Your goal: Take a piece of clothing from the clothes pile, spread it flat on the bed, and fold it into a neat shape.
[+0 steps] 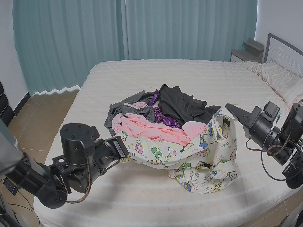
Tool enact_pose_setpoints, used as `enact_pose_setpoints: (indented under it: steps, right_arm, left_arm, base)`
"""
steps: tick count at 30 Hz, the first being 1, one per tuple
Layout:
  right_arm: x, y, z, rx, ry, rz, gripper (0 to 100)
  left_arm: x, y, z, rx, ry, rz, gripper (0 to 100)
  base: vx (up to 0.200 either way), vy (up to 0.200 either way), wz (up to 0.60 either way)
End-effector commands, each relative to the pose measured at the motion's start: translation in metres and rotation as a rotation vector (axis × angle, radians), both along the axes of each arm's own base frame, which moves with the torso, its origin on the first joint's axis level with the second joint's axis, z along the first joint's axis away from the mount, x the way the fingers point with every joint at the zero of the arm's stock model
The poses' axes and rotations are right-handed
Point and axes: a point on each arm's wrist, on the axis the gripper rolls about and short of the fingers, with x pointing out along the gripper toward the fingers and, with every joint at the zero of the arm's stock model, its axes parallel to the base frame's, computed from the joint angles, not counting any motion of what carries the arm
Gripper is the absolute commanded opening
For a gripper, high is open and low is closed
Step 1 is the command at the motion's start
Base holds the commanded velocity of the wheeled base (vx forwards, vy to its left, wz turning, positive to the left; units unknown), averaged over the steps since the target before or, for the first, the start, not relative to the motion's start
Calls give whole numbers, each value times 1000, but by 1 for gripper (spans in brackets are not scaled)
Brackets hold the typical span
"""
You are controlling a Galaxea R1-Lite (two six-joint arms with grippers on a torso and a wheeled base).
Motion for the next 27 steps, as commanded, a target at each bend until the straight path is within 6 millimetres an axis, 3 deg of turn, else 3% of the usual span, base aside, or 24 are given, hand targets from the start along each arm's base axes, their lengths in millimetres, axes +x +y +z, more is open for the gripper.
enact_pose_setpoints:
  steps: [1, 4, 7, 10, 11, 12, 13, 14, 17, 27]
  right_arm:
    - [-1, 30, 45, 112, -142, 40, 0]
    - [-11, 24, 74, 160, -224, 46, 0]
    - [-38, 12, 111, 215, -330, 90, 0]
    - [-57, 11, 113, 217, -326, 172, 0]
    - [-64, 16, 95, 175, -242, 238, 0]
    - [-64, 16, 95, 175, -242, 238, 0]
    - [-69, 24, 59, 106, -90, 326, 0]
    - [-67, 28, 42, 87, -15, 365, 0]
    - [-56, 38, 19, 94, 123, 397, 0]
    - [-43, 28, 4, 97, 157, 321, 0]
  left_arm:
    - [-36, 7, 113, -176, -210, -42, 0]
    - [-44, 10, 128, -186, -219, -52, 0]
    - [-49, 15, 139, -209, -246, -51, 0]
    - [-52, 17, 139, -211, -247, -52, 0]
    - [-53, 16, 135, -208, -230, -61, 0]
    - [-53, 16, 135, -208, -230, -61, 0]
    - [-53, 10, 117, -202, -165, -82, 0]
    - [-52, 1, 105, -207, -115, -96, 0]
    - [-46, -16, 81, -222, -16, -104, 0]
    - [-54, -9, 51, -225, 113, -147, 0]
  base:
    - [0, 0, 0]
    - [0, 0, 0]
    - [0, 0, 0]
    - [0, 0, 0]
    - [0, 0, 0]
    - [0, 0, 0]
    - [0, 0, 0]
    - [0, 0, 0]
    - [0, 0, 0]
    - [0, 0, 0]
